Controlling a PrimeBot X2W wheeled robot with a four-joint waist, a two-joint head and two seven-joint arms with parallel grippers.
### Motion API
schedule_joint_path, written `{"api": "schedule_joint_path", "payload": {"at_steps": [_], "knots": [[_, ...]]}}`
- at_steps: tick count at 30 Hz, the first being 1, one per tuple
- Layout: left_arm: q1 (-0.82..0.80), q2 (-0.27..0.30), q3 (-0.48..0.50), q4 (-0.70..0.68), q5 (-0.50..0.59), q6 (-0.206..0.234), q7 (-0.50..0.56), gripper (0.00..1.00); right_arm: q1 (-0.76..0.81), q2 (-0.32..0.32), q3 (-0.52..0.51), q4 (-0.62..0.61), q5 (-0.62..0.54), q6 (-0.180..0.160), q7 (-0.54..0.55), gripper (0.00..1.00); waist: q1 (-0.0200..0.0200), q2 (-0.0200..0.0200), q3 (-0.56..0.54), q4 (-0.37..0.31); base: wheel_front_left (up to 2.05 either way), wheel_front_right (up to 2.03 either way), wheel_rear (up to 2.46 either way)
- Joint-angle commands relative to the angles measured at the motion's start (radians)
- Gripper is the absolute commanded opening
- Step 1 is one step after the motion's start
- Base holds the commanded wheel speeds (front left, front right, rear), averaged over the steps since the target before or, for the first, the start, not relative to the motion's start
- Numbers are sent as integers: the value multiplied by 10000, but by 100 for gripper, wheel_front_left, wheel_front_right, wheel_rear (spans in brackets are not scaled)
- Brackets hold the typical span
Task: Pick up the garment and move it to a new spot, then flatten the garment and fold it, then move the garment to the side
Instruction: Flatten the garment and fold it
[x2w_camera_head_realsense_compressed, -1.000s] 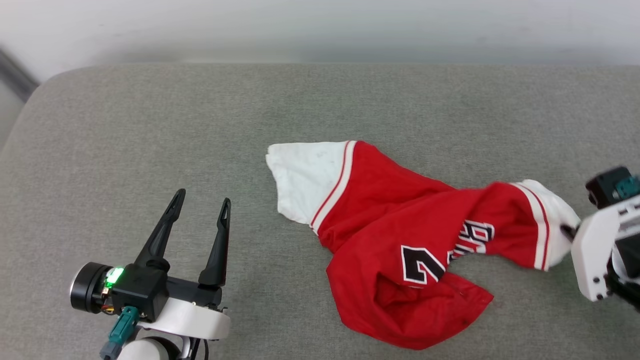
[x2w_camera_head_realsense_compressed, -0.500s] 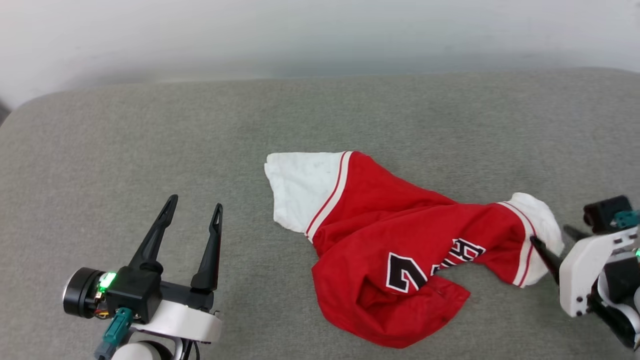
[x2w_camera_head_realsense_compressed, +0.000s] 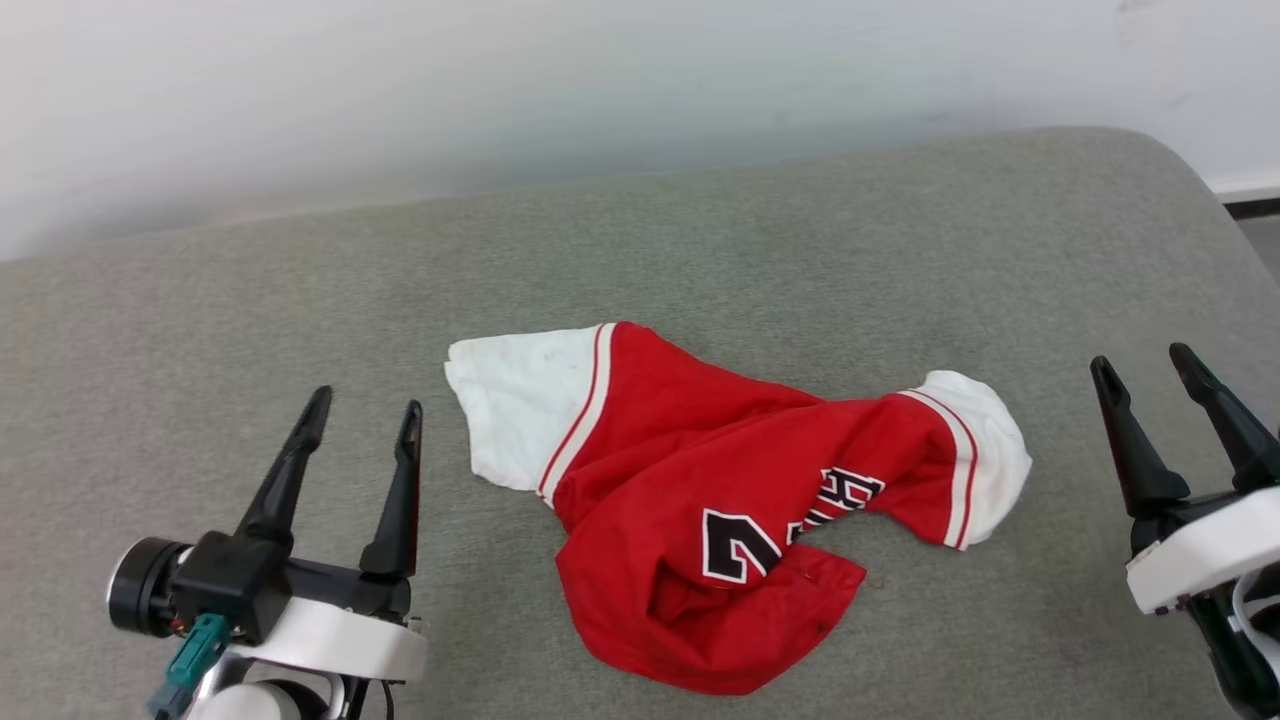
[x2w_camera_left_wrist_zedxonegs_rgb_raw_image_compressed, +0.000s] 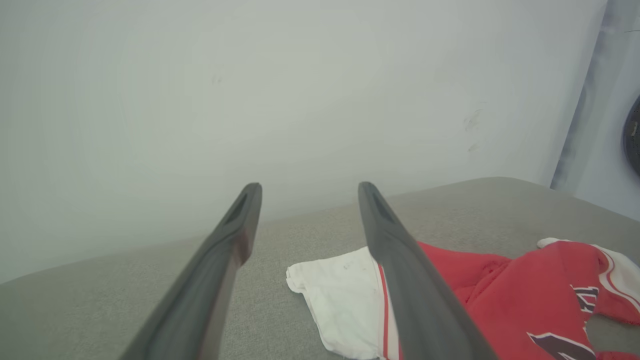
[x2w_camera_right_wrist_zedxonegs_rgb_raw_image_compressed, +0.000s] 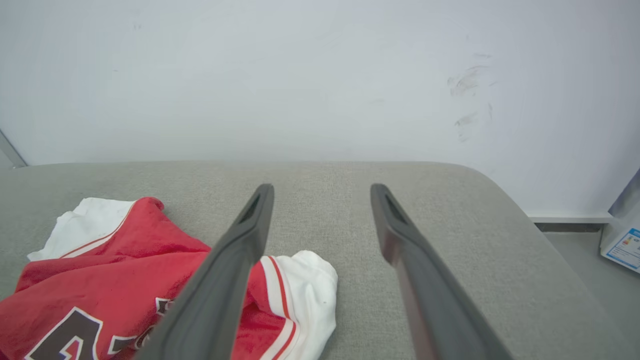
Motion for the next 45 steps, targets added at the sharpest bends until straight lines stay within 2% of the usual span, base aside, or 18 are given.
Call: {"api": "schedule_joint_path", "payload": {"at_steps": [1, 3, 5, 12, 15, 18, 23, 27, 32, 41, 43, 45], "knots": [[-217, 339, -245, 173, -131, -26, -11, 100, 307, 274, -221, -260, -225, -3, -436, 100, 1, 0, 90, -213, 0, 0, 0], [-601, 710, -590, 284, -413, -34, 218, 100, 475, 484, -303, -454, -460, -3, -792, 100, 1, 0, 206, -365, 0, 0, 0], [-988, 1171, -1003, 443, -933, -32, 885, 100, 519, 661, -435, -605, -619, -3, -1126, 100, 1, 0, 330, -530, 0, 0, 0], [-3288, 3270, -2332, 988, -2828, -35, 4692, 100, 185, 1242, -802, -1049, -1089, -3, -1835, 100, 1, 0, 1052, -1141, 0, 0, 0], [-4312, 3963, -2909, 1372, -3838, -36, 6651, 100, 108, 1420, -826, -1104, -1193, -5, -1976, 100, 1, 0, 1362, -1380, 0, 0, 0], [-5374, 4495, -3218, 1732, -4481, -34, 7857, 100, 11, 1547, -788, -1081, -1309, -5, -2093, 100, 1, 0, 1695, -1628, 0, 0, 0], [-6450, 4982, -3643, 2702, -5076, -36, 9634, 100, -71, 1751, -644, -986, -1398, -5, -2251, 100, 1, 0, 2182, -1959, 0, 0, 0], [-6833, 5359, -3997, 3404, -5000, -36, 10658, 100, -205, 1878, -483, -890, -1459, -5, -2370, 100, 1, 0, 2496, -2170, 0, 0, 0], [-7071, 5652, -4188, 3780, -4814, -30, 11113, 100, -255, 1975, -388, -729, -1475, -5, -2426, 100, 1, 0, 2722, -2293, 0, 0, 0], [-6675, 5411, -4433, 4193, -5180, 21, 11516, 99, -336, 1943, -369, -449, -1640, -5, -2491, 100, 1, 0, 3019, -2304, 0, 0, 0], [-6609, 5290, -4532, 4297, -5288, 2, 11574, 0, -346, 1868, -339, -417, -1679, -5, -2496, 100, 1, 0, 3074, -2241, 0, 0, 0], [-6653, 5168, -4493, 4269, -5309, 5, 11275, 0, -331, 1790, -352, -398, -1702, -5, -2498, 100, 1, 0, 3083, -2146, 0, 0, 0]]}}
